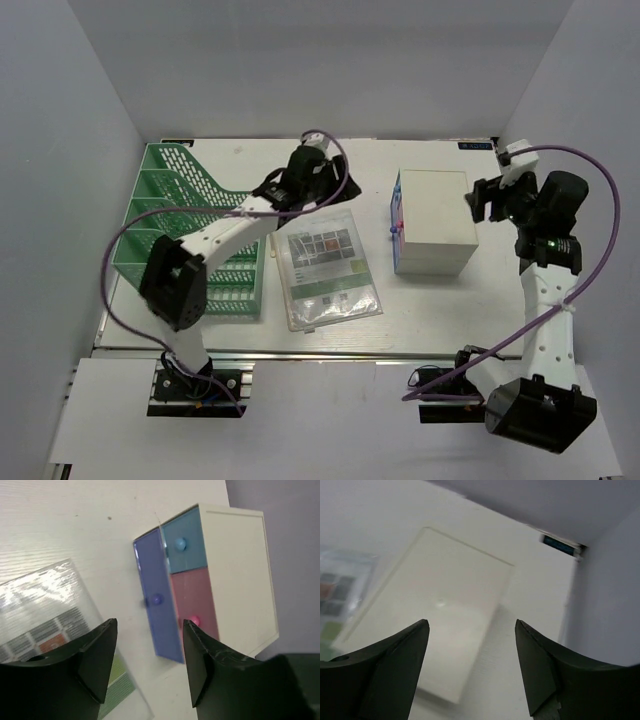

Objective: Organize the desk

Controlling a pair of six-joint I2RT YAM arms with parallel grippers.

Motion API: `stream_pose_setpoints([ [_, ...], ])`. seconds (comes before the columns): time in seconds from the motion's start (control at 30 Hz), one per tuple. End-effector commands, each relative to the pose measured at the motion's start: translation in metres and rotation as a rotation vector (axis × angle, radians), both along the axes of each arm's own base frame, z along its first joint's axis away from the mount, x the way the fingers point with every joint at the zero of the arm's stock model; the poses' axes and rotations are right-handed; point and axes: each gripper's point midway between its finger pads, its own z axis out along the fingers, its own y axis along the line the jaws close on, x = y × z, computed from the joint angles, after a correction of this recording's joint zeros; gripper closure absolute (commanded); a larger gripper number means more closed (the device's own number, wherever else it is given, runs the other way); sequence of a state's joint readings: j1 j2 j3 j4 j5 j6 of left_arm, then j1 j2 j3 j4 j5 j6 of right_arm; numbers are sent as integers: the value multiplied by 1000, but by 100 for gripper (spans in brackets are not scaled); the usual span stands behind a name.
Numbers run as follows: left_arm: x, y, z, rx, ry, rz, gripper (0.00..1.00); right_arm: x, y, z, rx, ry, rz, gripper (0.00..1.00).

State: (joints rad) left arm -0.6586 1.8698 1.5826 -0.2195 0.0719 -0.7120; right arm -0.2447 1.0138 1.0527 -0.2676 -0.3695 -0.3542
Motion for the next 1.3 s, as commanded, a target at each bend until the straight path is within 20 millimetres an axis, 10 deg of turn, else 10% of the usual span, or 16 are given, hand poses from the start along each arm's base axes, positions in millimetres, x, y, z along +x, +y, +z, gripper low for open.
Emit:
stream_pose_setpoints([
  [0.0, -51, 54, -44, 157, 75, 63, 34, -50, 91, -10, 174, 114, 500, 24],
  [0.23, -118, 131, -87, 222, 157, 206, 24, -84, 157, -34, 303, 283, 795, 22],
  [0.5, -129, 156, -136, 400, 252, 262, 21, -83, 229, -89, 183, 505, 815, 30],
  [0.83, -135, 187, -177, 578, 320, 375, 20, -31, 241, -155, -121, 583, 492, 32],
  [1.27, -141, 170, -206, 522, 367, 306, 24, -49, 254, -223, -272, 729, 509, 33],
])
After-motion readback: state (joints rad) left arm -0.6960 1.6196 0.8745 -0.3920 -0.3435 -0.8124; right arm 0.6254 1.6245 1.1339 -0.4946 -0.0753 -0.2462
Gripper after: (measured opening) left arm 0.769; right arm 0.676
